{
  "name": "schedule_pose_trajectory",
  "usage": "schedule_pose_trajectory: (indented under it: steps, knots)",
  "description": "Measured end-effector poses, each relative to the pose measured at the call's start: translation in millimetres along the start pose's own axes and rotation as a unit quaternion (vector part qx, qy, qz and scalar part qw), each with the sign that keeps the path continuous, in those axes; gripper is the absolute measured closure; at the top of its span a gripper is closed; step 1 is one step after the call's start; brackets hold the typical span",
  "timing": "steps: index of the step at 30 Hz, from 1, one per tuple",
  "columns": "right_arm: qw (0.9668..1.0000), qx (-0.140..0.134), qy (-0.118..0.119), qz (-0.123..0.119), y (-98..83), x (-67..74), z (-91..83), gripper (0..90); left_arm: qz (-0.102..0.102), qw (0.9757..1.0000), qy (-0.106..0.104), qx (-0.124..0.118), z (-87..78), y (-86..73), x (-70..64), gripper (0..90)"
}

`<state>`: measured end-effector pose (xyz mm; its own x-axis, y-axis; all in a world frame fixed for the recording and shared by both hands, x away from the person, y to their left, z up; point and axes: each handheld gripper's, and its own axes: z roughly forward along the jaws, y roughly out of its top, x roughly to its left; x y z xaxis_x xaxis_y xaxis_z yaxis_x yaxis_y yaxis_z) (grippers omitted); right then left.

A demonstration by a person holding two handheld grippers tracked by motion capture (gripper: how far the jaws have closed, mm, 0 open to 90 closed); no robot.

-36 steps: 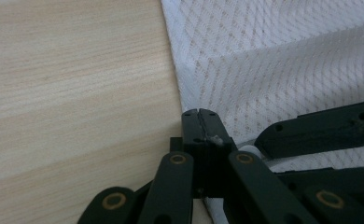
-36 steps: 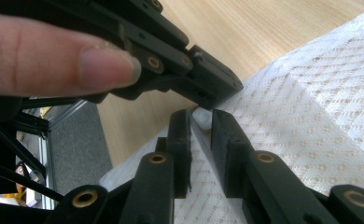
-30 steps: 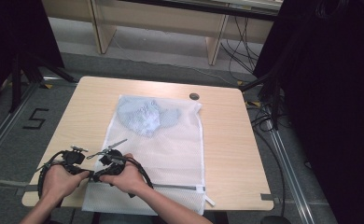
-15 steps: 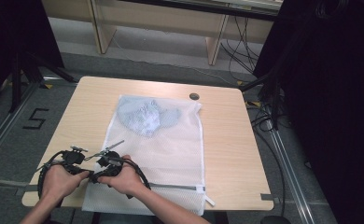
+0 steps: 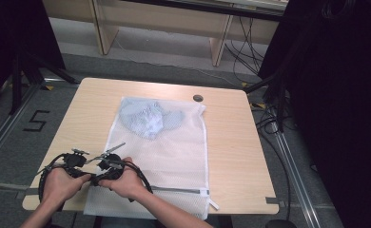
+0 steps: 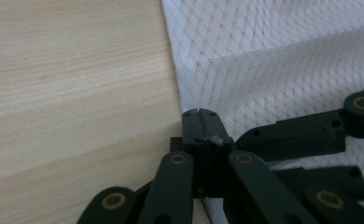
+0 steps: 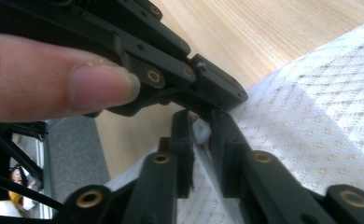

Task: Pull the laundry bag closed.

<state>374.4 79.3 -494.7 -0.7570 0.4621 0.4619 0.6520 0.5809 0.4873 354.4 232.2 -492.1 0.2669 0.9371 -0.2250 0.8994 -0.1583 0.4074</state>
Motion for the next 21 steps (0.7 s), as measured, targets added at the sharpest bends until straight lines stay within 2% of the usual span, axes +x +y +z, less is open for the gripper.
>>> schedule_pose_trajectory:
  steps: [1, 6, 13, 18, 19, 21]
  knots:
    - [0.9985, -0.025, -0.012, -0.048, 0.3, -6.3, 2.8, 84.3, 0.000, 1.0000, 0.000, 0.000, 0.1, 0.0, -0.3, 90.0]
    - [0.9987, -0.022, -0.009, -0.046, -1.2, -5.5, 3.3, 86.5, 0.001, 1.0000, 0.000, 0.000, 0.1, 0.1, -0.2, 90.0]
    - [0.9984, -0.031, -0.018, -0.044, -3.9, -3.4, 3.4, 86.6, -0.001, 1.0000, -0.002, -0.004, 1.5, 0.2, -0.8, 90.0]
    - [0.9985, -0.041, -0.020, -0.031, -7.0, -2.5, 2.8, 86.7, 0.002, 1.0000, 0.002, -0.004, 1.5, -0.3, -2.9, 90.0]
    - [0.9986, -0.043, -0.019, -0.024, -7.6, -1.8, 2.9, 86.7, 0.004, 0.9999, 0.006, -0.015, 2.6, -1.8, -4.7, 90.0]
    - [0.9986, -0.042, -0.019, -0.024, -8.1, -2.2, 2.2, 86.8, 0.009, 0.9999, 0.005, -0.009, 1.3, -2.7, -4.7, 90.0]
